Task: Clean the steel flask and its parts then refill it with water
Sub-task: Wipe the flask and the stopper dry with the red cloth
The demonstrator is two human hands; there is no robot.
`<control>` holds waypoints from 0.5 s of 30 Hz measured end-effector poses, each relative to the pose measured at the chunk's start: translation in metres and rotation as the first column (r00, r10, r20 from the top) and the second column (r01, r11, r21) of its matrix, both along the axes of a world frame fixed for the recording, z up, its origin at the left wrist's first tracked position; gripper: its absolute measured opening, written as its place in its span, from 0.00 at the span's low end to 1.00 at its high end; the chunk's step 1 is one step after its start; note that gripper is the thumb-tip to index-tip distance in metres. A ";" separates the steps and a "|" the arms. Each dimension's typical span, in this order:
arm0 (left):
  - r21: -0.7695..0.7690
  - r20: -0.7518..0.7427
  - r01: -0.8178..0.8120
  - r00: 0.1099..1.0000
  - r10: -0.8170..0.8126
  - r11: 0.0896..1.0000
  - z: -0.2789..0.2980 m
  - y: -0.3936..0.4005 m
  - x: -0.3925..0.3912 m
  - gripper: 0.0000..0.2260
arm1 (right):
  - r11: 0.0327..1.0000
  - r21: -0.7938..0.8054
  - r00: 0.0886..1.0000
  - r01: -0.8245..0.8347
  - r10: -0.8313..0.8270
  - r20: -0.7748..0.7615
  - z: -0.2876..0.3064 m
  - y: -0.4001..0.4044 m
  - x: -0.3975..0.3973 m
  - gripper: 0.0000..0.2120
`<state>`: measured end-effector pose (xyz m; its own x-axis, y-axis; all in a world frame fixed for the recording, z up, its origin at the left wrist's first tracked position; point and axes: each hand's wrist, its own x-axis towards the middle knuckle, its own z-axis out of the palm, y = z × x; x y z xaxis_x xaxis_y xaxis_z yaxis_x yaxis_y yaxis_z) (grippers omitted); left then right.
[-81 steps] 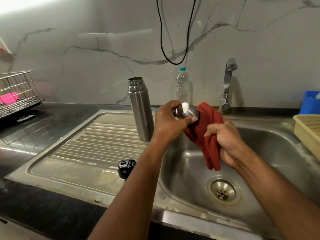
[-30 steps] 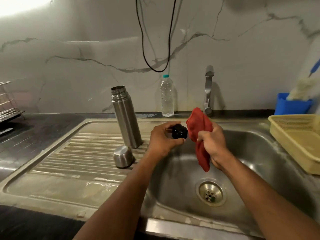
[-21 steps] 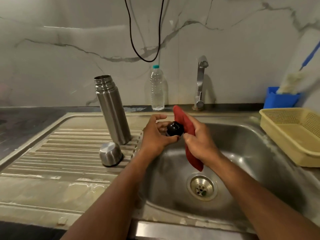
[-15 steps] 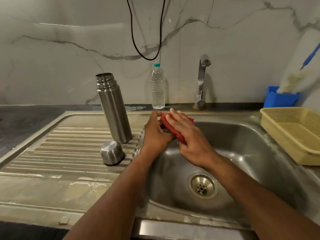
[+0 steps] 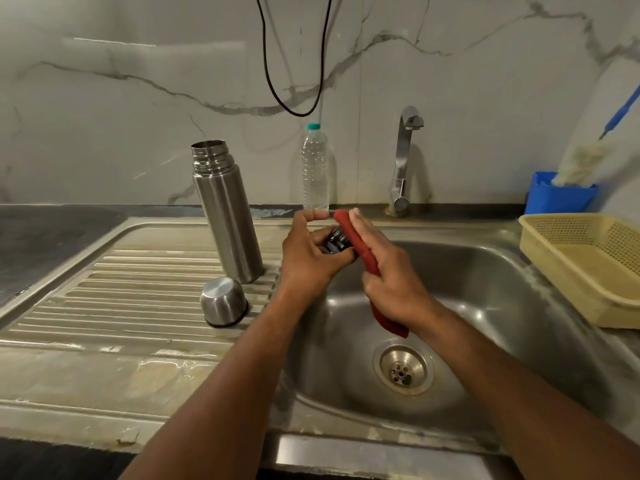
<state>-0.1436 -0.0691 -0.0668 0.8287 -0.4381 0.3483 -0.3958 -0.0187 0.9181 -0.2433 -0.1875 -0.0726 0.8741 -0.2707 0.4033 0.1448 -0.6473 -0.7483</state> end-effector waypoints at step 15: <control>0.011 0.051 0.086 0.995 -0.086 0.996 0.010 0.000 -0.013 0.33 | 0.997 -0.024 0.996 0.067 -0.068 -0.063 0.007 -0.009 -0.005 0.49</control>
<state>-0.1568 -0.0694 -0.0571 0.7689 -0.5101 0.3855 -0.4429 0.0099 0.8965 -0.2482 -0.1963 -0.0658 0.8781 -0.3218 0.3541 0.0527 -0.6705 -0.7401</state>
